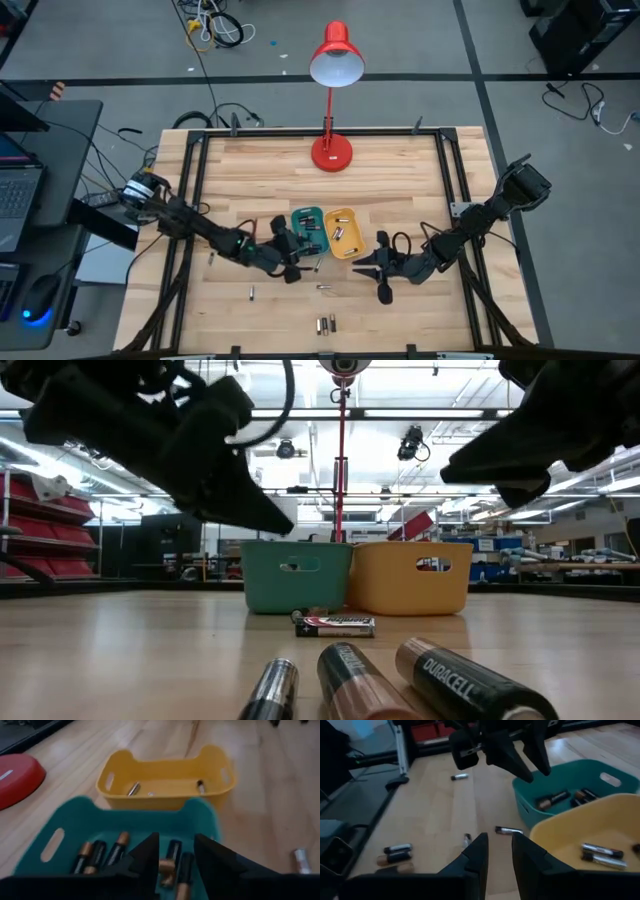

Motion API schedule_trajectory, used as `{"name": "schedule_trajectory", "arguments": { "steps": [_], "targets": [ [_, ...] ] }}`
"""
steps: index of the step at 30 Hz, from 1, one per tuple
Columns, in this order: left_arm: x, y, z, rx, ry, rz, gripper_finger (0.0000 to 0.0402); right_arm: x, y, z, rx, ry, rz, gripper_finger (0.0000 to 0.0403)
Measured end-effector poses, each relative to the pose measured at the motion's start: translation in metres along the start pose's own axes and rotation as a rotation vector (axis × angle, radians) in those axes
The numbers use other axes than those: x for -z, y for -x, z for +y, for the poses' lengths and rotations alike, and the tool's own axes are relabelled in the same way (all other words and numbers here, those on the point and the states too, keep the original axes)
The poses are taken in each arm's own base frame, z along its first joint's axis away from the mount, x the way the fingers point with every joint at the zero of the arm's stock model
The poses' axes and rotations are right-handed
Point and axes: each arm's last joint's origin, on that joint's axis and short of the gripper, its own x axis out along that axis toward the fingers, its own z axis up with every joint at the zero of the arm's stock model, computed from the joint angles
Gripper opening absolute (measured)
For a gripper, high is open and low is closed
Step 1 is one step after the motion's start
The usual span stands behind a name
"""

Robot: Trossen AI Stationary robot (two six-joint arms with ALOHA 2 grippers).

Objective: Sort batteries
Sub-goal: Put the white battery into the yellow bin

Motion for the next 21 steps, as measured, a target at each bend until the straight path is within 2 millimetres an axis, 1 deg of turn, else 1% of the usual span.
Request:
{"name": "schedule_trajectory", "arguments": {
  "steps": [3,6,10,13,15,18,21],
  "targets": [
    [0.001,-0.001,0.003,-0.004,-0.015,0.030,0.0150,0.004,0.000,-0.003,0.067,-0.016,0.018,0.0073],
    [-0.003,0.005,0.005,0.013,-0.016,0.039,0.0151,0.013,0.003,-0.006,0.110,-0.035,0.083,0.0073],
    [-0.016,0.023,0.006,0.036,-0.020,0.025,0.0152,0.024,0.009,-0.003,0.123,-0.064,0.151,0.0073],
    [-0.027,0.038,0.009,0.048,-0.027,0.013,0.0152,0.027,0.014,0.003,0.106,-0.057,0.158,0.0073],
    [-0.032,0.045,0.013,0.049,-0.021,0.004,0.0152,0.029,0.017,0.006,0.106,-0.047,0.149,0.0073],
    [-0.034,0.051,0.018,0.036,-0.033,0.024,0.0152,0.031,0.019,0.006,0.144,-0.026,0.134,0.0073],
    [-0.030,0.051,0.020,0.008,-0.064,0.058,0.0152,0.037,0.022,-0.002,0.258,-0.038,0.152,0.0072]
  ]
}}
